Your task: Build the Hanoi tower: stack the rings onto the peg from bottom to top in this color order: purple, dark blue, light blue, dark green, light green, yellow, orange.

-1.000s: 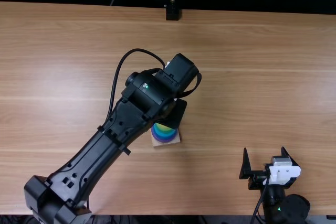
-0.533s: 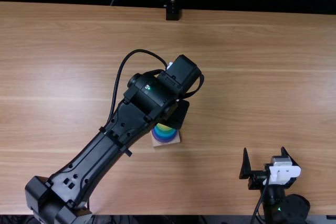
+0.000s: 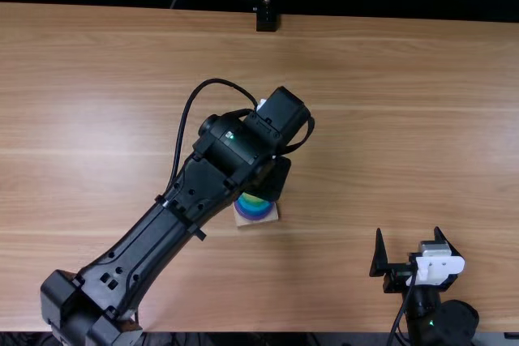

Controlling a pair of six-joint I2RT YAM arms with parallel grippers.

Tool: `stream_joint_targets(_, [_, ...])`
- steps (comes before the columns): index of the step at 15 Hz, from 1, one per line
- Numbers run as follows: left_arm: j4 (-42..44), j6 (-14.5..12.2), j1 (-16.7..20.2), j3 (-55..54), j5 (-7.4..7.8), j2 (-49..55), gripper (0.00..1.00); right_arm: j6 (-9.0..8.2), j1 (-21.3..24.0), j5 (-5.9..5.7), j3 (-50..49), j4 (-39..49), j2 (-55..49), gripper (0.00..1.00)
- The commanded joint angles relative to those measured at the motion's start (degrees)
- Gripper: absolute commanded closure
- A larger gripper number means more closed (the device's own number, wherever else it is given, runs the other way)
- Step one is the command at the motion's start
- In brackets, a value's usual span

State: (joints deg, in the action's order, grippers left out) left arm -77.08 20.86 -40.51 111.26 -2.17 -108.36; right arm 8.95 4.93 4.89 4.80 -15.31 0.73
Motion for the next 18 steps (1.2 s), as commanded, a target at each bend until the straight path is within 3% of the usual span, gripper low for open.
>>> stream_joint_targets(1, [0.0, 0.3, 0.1, -1.5, 0.07, 0.6, 1.00, 0.23, 0.6, -0.14, -3.9, -3.0, -0.7, 0.00])
stream_joint_targets(8, [0.7, 0.2, 0.1, -3.7, 0.17, 0.4, 1.00, 0.23, 0.6, -0.14, -3.9, -3.0, -0.7, 0.00])
stream_joint_targets(18, [0.7, 0.3, 0.1, 2.0, -0.46, -0.6, 1.00, 0.12, 0.6, -0.14, -3.9, -3.0, -0.7, 0.00])
